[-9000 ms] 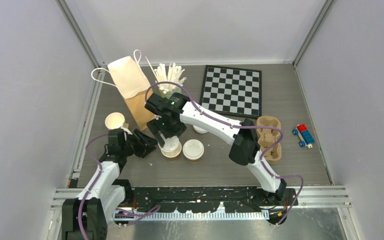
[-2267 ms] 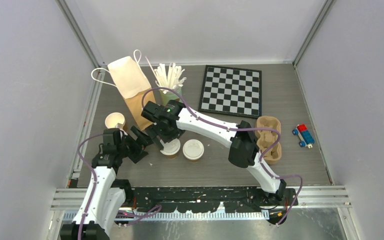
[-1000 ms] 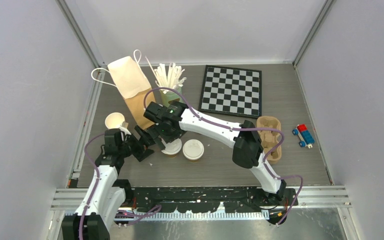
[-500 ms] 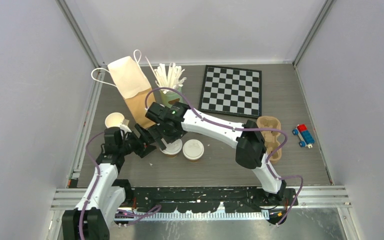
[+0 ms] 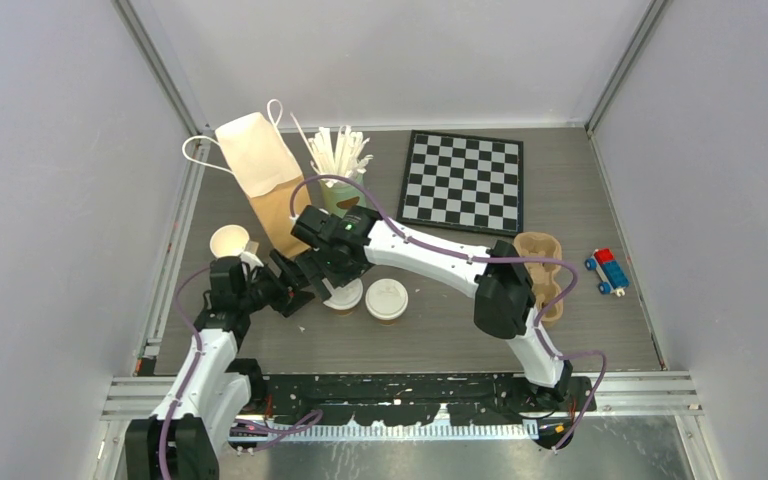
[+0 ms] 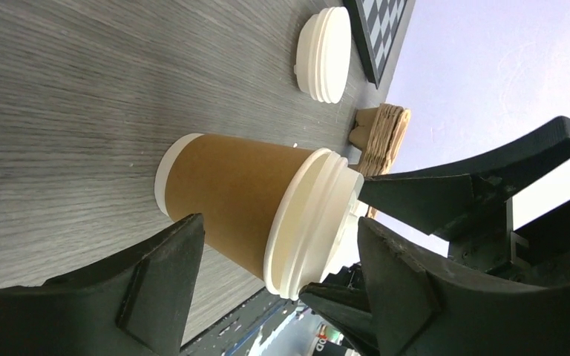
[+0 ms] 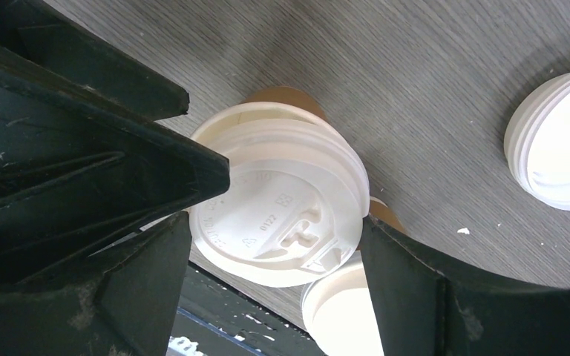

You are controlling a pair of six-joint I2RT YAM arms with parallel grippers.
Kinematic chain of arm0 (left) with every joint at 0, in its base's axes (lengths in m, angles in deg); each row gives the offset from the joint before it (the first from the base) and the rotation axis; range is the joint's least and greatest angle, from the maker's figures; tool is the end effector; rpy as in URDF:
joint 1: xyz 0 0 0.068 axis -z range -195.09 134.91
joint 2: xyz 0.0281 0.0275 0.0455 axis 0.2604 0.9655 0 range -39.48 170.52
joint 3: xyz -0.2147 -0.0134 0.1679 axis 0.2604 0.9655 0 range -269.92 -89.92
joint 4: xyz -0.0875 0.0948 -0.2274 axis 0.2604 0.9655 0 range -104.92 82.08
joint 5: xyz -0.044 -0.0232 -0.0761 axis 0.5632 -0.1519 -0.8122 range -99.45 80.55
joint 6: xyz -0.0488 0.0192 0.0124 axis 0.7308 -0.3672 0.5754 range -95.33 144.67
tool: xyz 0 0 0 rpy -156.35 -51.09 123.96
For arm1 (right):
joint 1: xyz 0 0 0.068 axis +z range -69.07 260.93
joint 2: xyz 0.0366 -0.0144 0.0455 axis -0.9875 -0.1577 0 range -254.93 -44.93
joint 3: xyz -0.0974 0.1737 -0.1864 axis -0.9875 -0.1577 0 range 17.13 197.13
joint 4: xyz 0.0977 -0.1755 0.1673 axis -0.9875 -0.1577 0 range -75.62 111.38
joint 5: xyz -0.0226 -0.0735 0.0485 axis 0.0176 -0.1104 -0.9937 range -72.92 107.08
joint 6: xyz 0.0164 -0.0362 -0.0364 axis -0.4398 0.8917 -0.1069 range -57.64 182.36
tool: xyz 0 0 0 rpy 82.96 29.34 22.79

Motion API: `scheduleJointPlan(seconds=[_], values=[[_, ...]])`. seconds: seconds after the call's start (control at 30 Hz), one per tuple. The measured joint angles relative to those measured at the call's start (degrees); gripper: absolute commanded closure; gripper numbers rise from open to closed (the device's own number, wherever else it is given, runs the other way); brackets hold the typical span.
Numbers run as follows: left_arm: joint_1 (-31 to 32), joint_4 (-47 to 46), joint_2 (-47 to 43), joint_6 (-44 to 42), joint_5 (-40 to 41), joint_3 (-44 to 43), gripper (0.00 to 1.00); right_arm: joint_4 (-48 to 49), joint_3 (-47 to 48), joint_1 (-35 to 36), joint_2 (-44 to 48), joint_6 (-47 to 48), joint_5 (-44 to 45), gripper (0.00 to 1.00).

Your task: Pack the takeout coffee

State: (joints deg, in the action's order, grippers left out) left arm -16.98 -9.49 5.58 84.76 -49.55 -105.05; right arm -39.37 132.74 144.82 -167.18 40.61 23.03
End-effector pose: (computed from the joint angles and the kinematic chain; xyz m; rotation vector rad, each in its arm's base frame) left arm 0.1590 -0.0178 0.1717 -0.8117 2.1928 -1.3103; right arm 0.2027 0.4053 0.2670 -0.9689 2.5951 0.2707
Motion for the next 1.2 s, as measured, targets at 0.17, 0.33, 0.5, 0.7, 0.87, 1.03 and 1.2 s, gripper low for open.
scheduleJointPlan(seconds=[0.17, 0.33, 0.5, 0.7, 0.87, 1.03, 1.2], values=[[0.0, 4.3, -0.9, -0.9, 1.2, -2.1, 0.22, 0.2, -0.1, 0.0, 0.7, 0.0, 0.0, 0.14], [0.0, 13.4, -4.2, -4.0, 7.0, -7.4, 0.27, 0.4, -0.1, 0.0, 0.8, -0.1, 0.1, 0.14], [0.0, 19.0, -7.4, -5.5, 11.7, -10.4, 0.46, 0.9, -0.3, 0.0, 0.8, -0.1, 0.2, 0.15], [0.0, 22.5, -8.0, -6.2, 15.4, -10.8, 0.58, 1.0, -0.4, 0.0, 0.8, -0.1, 0.2, 0.14], [0.0, 22.9, -6.1, -6.6, 16.6, -10.4, 0.61, 1.1, -0.8, 0.0, 0.8, -0.1, 0.2, 0.15], [0.0, 18.3, -2.3, -6.2, 14.2, -6.4, 0.62, 1.1, -0.9, 0.0, 0.8, 0.0, 0.2, 0.14], [0.0, 14.3, 1.3, -5.2, 11.0, -3.8, 0.62, 1.1, -0.9, 0.0, 0.8, 0.0, 0.3, 0.09]])
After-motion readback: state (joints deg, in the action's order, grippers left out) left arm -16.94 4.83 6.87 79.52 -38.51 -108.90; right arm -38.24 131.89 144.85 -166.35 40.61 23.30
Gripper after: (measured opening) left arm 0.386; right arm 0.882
